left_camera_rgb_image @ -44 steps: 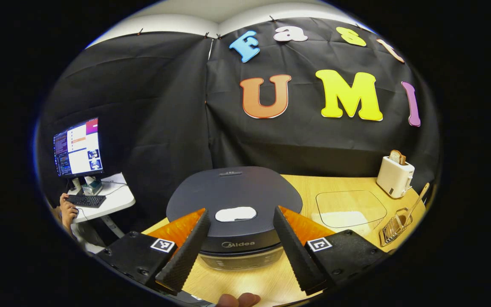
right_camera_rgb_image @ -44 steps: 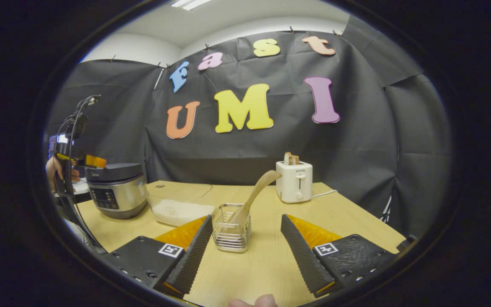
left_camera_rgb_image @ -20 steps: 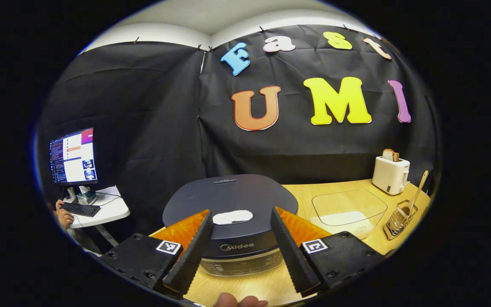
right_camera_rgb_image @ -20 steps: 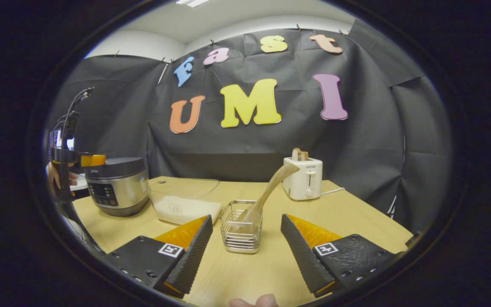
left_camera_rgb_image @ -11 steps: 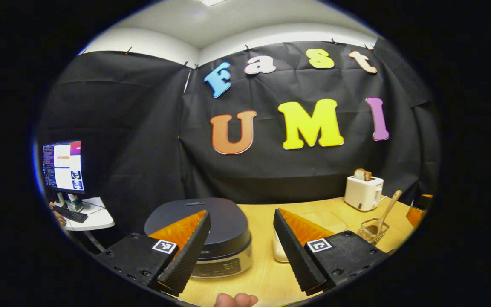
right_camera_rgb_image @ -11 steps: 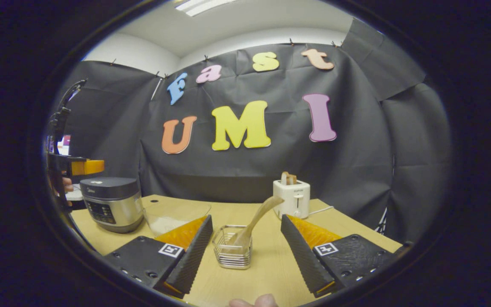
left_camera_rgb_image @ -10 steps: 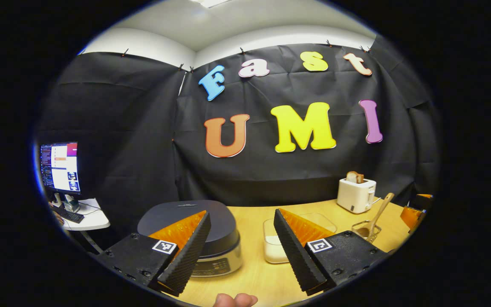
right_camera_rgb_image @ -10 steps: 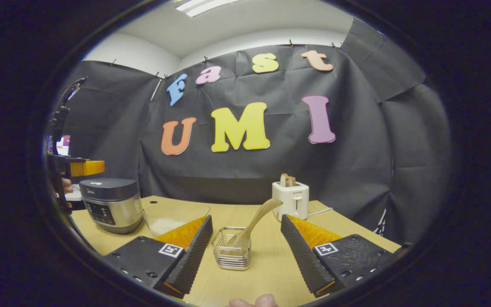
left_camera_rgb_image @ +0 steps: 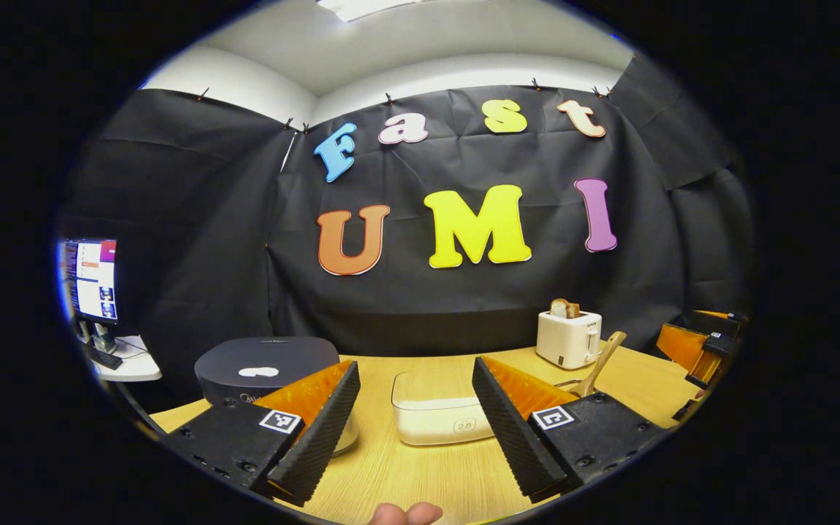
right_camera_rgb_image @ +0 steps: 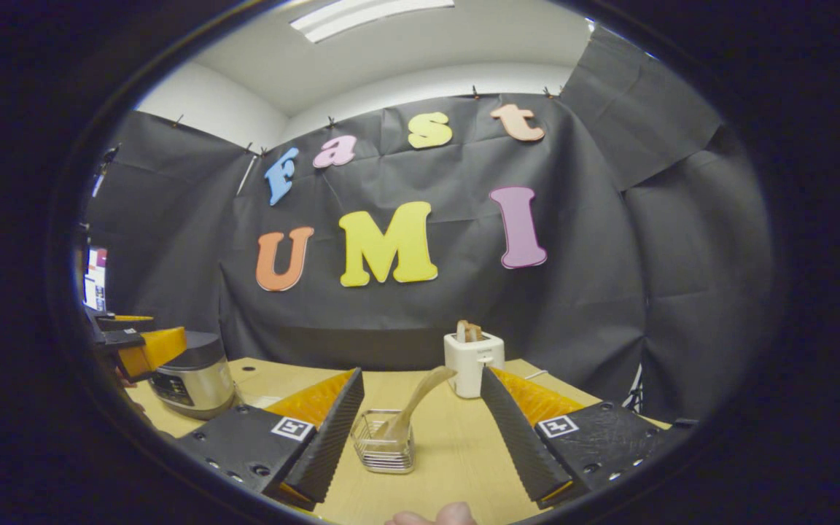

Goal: Close the left gripper, press the button to open the rice cooker; take a wooden spoon from the chopstick holder with the right hand, scoop a spoonful of rice and pour it into the rice cooker, then put the wooden spoon back into the chopstick holder.

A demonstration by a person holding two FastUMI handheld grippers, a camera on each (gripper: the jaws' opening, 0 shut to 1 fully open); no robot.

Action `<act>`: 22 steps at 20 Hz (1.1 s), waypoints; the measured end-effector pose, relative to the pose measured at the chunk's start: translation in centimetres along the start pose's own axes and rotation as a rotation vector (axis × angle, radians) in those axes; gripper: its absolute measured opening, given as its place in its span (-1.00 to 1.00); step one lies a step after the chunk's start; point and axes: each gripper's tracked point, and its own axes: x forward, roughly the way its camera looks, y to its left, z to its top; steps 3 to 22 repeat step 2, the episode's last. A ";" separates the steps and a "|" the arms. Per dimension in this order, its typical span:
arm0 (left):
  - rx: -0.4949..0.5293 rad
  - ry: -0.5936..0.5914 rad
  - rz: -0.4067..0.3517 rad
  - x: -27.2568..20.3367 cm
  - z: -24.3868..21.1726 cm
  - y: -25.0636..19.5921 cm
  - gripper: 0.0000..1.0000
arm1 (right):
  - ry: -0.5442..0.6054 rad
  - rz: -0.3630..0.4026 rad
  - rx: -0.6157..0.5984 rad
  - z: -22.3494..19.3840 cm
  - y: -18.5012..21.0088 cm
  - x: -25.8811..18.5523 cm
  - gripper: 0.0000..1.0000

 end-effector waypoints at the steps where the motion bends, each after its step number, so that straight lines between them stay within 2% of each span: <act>1: 0.004 0.008 -0.007 0.1 -0.2 -0.5 0.97 | -0.008 -0.004 -0.012 0.4 0.1 -0.1 0.90; 2: 0.013 0.010 -0.036 -0.2 -0.2 -1.4 0.97 | -0.021 -0.007 -0.017 0.8 0.3 -0.4 0.91; 22: 0.013 0.010 -0.036 -0.2 -0.2 -1.4 0.97 | -0.021 -0.007 -0.017 0.8 0.3 -0.4 0.91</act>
